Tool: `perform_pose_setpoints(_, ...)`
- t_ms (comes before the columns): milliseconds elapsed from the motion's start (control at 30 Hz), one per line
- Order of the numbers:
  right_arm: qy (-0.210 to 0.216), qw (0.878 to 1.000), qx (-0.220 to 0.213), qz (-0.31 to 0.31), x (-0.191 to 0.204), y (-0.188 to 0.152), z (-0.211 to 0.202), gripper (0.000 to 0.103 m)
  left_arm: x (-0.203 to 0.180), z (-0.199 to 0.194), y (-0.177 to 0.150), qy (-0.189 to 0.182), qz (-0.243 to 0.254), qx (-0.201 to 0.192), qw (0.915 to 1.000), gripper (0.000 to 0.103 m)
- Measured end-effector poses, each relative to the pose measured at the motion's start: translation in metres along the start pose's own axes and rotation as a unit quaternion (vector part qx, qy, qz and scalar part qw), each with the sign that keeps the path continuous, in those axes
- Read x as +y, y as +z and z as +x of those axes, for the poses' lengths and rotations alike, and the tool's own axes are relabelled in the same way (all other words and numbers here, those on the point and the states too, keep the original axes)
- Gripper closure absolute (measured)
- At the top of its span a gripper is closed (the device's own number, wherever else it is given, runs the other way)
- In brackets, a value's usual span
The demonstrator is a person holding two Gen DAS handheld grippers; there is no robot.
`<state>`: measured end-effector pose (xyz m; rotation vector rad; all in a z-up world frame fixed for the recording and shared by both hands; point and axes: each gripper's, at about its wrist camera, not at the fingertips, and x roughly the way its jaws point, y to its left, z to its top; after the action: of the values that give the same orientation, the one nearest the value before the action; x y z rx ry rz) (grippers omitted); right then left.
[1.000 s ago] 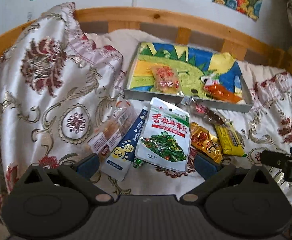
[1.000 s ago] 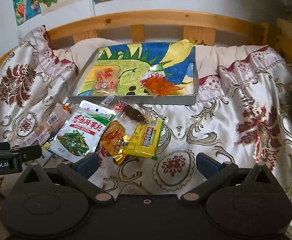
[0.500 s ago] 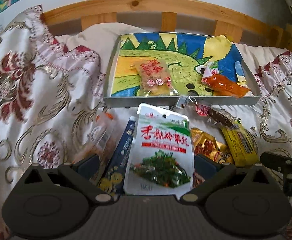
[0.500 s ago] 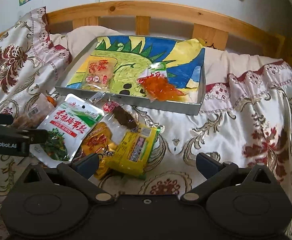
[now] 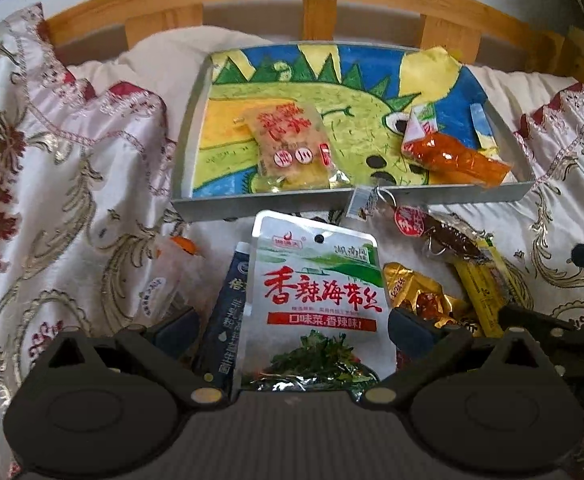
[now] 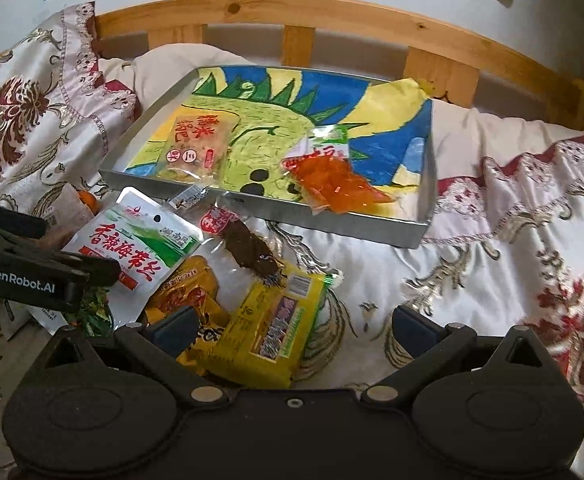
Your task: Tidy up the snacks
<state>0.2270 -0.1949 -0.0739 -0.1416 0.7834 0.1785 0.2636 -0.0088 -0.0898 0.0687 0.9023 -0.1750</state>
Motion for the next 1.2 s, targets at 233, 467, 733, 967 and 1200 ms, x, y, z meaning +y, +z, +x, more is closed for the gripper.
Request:
perform_pose_setpoints(233,0.0,1.0,0.01,-0.005,0.006,-0.001,0.021,0.001,0.001,0.019,-0.001,-0.021,-0.003,0.022,0.9995,0.001)
perform_pose_setpoints(467,0.002,1.0,0.025,-0.011,0.011,-0.003,0.029,0.001,-0.007,0.029,-0.003,-0.016,0.025,0.017,0.9994,0.001)
perform_pose_setpoints(733,0.0,0.999,0.026,-0.021,0.014,-0.005,0.031,0.001,-0.016,0.035,-0.003,-0.015,0.046,0.01,0.9988,0.001)
perform_pose_setpoints(967,-0.004,0.999,0.017,-0.044,0.019,-0.007,0.032,0.001,-0.018,0.04,-0.005,-0.013,0.066,0.003,0.9977,0.001)
perform_pose_setpoints(1200,0.012,0.999,0.04,0.004,0.008,-0.003,0.033,0.001,-0.014,0.039,-0.002,-0.021,0.06,0.009,0.998,0.004)
